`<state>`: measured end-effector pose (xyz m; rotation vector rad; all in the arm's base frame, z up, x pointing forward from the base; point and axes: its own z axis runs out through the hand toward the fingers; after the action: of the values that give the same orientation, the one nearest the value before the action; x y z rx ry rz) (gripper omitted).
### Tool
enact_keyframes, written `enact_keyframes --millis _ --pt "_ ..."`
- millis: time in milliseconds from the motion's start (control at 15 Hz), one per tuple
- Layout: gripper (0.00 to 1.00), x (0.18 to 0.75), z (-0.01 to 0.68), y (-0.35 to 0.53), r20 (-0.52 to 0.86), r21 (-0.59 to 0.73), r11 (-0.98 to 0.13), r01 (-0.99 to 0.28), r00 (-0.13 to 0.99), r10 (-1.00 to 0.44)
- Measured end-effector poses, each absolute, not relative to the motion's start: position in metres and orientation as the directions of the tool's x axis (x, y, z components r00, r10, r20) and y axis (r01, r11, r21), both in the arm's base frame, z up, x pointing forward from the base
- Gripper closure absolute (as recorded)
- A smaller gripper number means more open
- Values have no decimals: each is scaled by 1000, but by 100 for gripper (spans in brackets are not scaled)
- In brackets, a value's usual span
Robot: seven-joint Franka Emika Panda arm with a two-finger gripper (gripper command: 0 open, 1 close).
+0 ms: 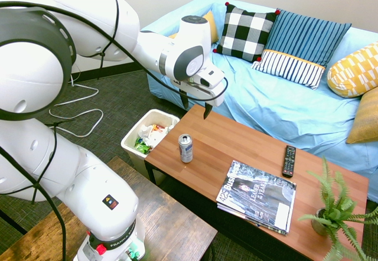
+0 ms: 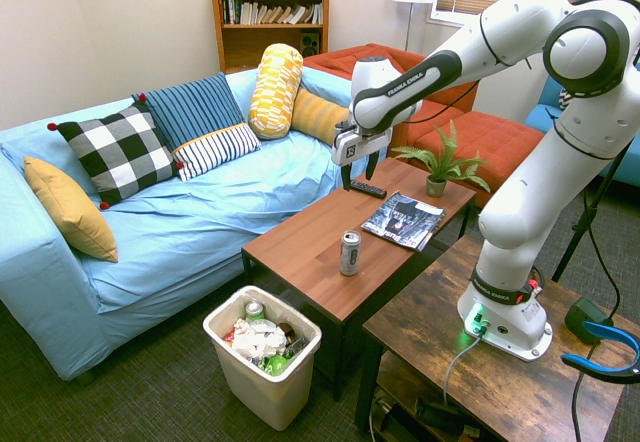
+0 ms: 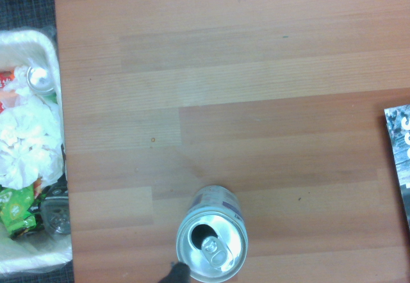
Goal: Throw the can in the trash bin
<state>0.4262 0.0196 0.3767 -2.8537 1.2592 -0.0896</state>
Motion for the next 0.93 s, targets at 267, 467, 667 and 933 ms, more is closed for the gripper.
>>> enact_keyframes --millis 267,467,667,933 --pt "0 430 369 25 54 -49 -681 -730 679 -732" --pt "0 434 344 36 61 -58 -690 -722 687 -724" --pt "0 438 315 43 52 -60 -688 -723 686 -726" --pt "0 442 280 55 40 -64 -696 -715 695 -718"
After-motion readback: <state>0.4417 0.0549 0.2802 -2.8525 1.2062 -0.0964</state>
